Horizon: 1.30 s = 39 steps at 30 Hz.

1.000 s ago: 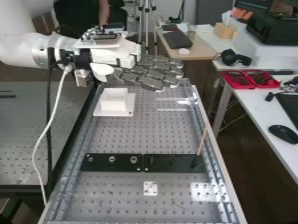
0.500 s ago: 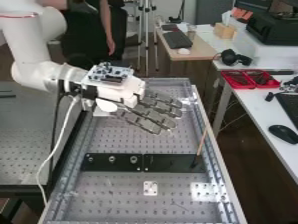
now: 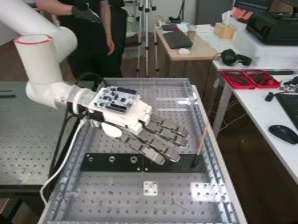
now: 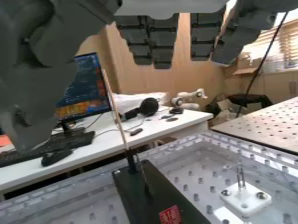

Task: Grab the drill bit and place it in the clear container

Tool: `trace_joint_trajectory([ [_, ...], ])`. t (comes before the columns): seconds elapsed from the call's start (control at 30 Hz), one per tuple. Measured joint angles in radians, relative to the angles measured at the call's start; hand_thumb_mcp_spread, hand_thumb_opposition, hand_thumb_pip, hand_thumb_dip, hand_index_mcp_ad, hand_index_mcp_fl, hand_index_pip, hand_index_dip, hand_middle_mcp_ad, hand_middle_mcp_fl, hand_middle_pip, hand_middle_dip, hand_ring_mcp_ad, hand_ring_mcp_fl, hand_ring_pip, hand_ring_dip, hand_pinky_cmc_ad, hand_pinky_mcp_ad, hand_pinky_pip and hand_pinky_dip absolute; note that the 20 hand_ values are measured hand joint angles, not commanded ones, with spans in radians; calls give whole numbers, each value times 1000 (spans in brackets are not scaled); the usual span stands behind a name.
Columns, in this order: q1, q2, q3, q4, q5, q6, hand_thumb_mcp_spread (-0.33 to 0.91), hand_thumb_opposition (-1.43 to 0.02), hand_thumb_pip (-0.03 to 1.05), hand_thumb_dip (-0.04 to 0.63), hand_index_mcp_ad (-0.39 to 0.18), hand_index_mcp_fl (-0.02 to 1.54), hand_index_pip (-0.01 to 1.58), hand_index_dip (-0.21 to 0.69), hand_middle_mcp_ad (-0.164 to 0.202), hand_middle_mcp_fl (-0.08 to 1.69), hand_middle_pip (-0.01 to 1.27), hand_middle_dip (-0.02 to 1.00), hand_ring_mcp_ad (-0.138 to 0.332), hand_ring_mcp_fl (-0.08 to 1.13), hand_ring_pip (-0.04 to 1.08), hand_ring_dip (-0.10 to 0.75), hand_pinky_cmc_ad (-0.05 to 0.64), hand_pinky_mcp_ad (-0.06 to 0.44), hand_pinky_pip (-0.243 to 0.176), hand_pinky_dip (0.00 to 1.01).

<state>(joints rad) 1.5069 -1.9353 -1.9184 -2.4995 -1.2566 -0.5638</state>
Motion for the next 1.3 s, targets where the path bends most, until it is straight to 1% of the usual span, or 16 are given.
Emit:
trace_joint_trajectory([
  [0.1, -7, -17, 11, 12, 1, 4, 264, -709, 562, 96, 72, 138, 89, 208, 87, 58, 157, 54, 209, 5, 101, -21, 246, 148, -115, 309],
  [0.17, -18, -31, 27, 10, -14, 0, 276, -712, 565, 112, 72, 141, 136, 211, 91, 94, 150, 61, 209, 7, 101, -21, 246, 148, -115, 309],
  [0.2, -22, -36, 33, 9, -22, -2, 290, -709, 579, 122, 72, 141, 199, 213, 87, 122, 148, 63, 209, 3, 101, -21, 243, 148, -115, 309],
  [0.27, -35, -50, 55, 1, -53, -12, 295, -733, 654, 157, 56, 176, 340, 213, 91, 120, 148, 79, 209, 3, 99, -21, 246, 148, -115, 309],
  [0.4, -51, -72, 95, -21, -92, -41, 312, -754, 670, 188, 51, 176, 625, 202, 87, 120, 147, 91, 209, 3, 98, -21, 246, 150, -113, 309],
  [0.43, -56, -80, 108, -30, -104, -50, 314, -756, 716, 199, 49, 173, 679, 195, 86, 117, 141, 94, 209, 9, 93, -21, 253, 150, -113, 309],
  [0.47, -60, -89, 124, -40, -118, -62, 326, -770, 726, 208, 38, 173, 710, 187, 89, 122, 138, 96, 209, 2, 93, -21, 246, 150, -117, 309],
  [0.57, -72, -114, 162, -65, -153, -85, 325, -771, 726, 237, 19, 171, 883, 176, 89, 124, 140, 113, 211, 7, 94, -21, 253, 147, -113, 309],
  [0.73, -88, -149, 207, -85, -192, -119, 335, -798, 726, 237, 2, 155, 1058, 173, 87, 120, 138, 122, 211, 0, 84, -21, 253, 147, -113, 274],
  [0.77, -91, -158, 217, -88, -199, -127, 340, -803, 726, 251, 0, 138, 1077, 173, 89, 122, 134, 126, 211, 0, 86, -21, 253, 150, -113, 269],
  [0.83, -95, -169, 230, -94, -205, -133, 356, -803, 726, 251, -7, 87, 1168, 183, 86, 119, 131, 126, 209, 0, 82, -21, 253, 150, -110, 253],
  [0.87, -98, -178, 240, -100, -210, -135, 356, -803, 726, 251, -7, 89, 1185, 175, 84, 117, 136, 138, 209, 0, 82, -21, 253, 150, -110, 251],
  [1.03, -112, -206, 270, -118, -227, -152, 374, -803, 726, 257, -24, 58, 1346, 269, 86, 138, 134, 147, 211, 0, 80, -19, 255, 147, -105, 209],
  [1.2, -117, -212, 271, -113, -234, -159, 384, -803, 726, 257, -24, 37, 1428, 316, 82, 138, 134, 157, 211, 0, 80, -19, 255, 150, -105, 192],
  [1.23, -117, -212, 268, -107, -238, -161, 405, -803, 726, 257, -24, 24, 1443, 332, 82, 136, 134, 159, 211, 0, 80, -19, 255, 147, -105, 190],
  [1.3, -117, -212, 261, -99, -243, -163, 405, -803, 726, 257, -37, 24, 1456, 349, 82, 136, 131, 161, 211, 0, 80, -19, 255, 150, -103, 190],
])
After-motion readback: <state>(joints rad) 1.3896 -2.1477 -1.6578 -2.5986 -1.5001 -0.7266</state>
